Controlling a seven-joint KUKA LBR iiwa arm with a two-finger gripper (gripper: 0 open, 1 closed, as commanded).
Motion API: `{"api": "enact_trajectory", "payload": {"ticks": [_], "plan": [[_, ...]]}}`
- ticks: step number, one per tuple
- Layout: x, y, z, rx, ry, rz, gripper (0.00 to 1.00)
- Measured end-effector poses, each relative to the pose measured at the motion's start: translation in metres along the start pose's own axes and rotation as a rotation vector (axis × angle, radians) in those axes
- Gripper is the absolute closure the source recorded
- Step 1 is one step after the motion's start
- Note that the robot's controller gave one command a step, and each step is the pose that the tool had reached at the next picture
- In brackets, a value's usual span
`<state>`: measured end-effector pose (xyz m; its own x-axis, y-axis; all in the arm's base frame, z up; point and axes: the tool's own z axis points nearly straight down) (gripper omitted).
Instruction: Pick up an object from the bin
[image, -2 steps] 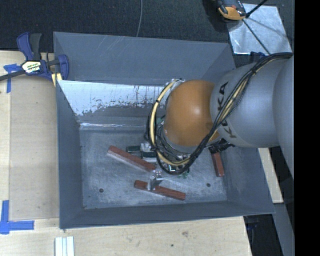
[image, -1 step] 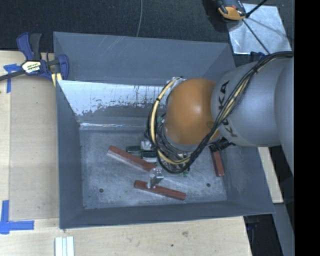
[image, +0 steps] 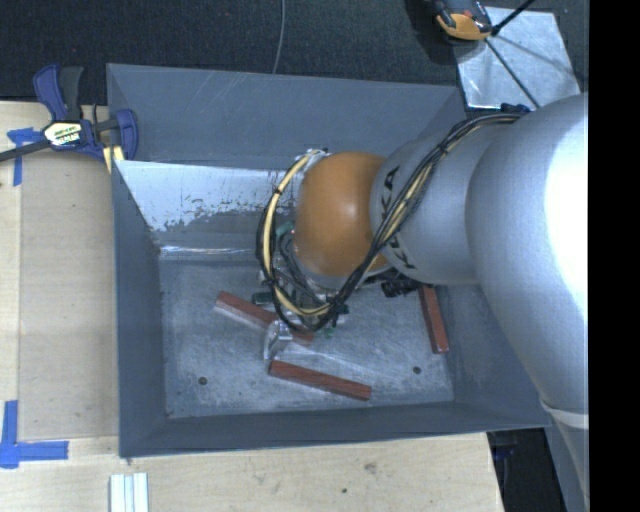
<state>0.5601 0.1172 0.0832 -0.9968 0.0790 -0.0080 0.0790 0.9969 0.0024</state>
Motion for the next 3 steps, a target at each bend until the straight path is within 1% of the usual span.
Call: {"api": "enact_trajectory", "payload": {"ticks": [1, 2, 3], "plan": [[-0.005, -0.006, -0.038, 0.003, 0.008, 0.148, 0.00], [0.002, 0.011, -0.040, 0.002, 0.002, 0.089, 0.00], [0.009, 0.011, 0.007, 0.002, 0.006, 0.175, 0.00]]}}
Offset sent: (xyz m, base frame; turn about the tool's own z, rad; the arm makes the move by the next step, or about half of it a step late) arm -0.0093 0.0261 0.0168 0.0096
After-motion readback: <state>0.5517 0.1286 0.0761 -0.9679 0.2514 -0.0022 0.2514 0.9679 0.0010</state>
